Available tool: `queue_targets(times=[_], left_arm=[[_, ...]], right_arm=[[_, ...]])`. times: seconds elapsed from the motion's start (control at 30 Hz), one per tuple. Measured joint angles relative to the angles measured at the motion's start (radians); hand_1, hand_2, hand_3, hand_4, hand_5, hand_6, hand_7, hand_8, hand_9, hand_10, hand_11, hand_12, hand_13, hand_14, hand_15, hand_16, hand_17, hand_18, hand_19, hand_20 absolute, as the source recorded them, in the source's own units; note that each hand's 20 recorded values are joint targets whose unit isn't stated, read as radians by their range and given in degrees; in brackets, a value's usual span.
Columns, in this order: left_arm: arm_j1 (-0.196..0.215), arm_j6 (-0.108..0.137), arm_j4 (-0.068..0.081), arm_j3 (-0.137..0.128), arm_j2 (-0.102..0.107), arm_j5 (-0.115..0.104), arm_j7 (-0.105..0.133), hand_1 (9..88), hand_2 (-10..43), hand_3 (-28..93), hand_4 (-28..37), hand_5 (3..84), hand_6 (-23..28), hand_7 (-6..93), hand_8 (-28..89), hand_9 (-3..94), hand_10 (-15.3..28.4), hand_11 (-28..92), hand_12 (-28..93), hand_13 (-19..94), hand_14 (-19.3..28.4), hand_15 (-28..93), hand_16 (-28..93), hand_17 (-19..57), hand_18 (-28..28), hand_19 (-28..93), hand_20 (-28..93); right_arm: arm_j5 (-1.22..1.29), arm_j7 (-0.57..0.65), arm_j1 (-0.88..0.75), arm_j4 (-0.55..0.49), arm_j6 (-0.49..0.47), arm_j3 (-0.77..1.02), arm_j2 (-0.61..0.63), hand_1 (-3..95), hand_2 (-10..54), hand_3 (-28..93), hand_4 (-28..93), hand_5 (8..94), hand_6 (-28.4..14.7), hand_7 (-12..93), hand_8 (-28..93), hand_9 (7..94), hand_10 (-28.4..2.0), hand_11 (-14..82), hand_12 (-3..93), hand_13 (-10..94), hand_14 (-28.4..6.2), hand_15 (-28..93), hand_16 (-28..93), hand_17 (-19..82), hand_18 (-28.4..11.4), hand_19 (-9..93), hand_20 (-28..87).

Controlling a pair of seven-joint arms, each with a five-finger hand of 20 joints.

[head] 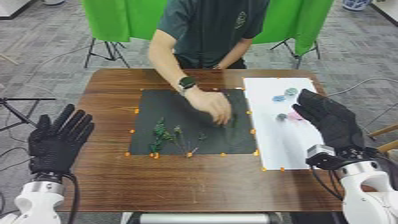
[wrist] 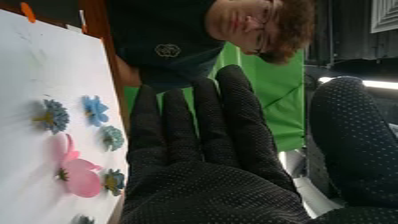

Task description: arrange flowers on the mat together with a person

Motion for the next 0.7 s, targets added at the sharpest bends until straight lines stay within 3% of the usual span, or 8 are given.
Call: queue_targets(times=[0.7], left_arm=[[0.002,0.001,-0.001,-0.008,-0.002,-0.001,0.001,25.6,10.8,69,-28.3,41.7,7.1,7.4,-9,38.2,13.0,13,5,28,13.5,22,-7,-4.0,11.4,29,7]], right_arm=[[0.011,0.004,-0.003,0.0,-0.003,-0.009,0.001,20.0,12.1,78,-24,49.3,-7.3,11,-12,41.4,-12.1,4.4,7.1,29,-9.5,10,1,21,-8.8,12,13]])
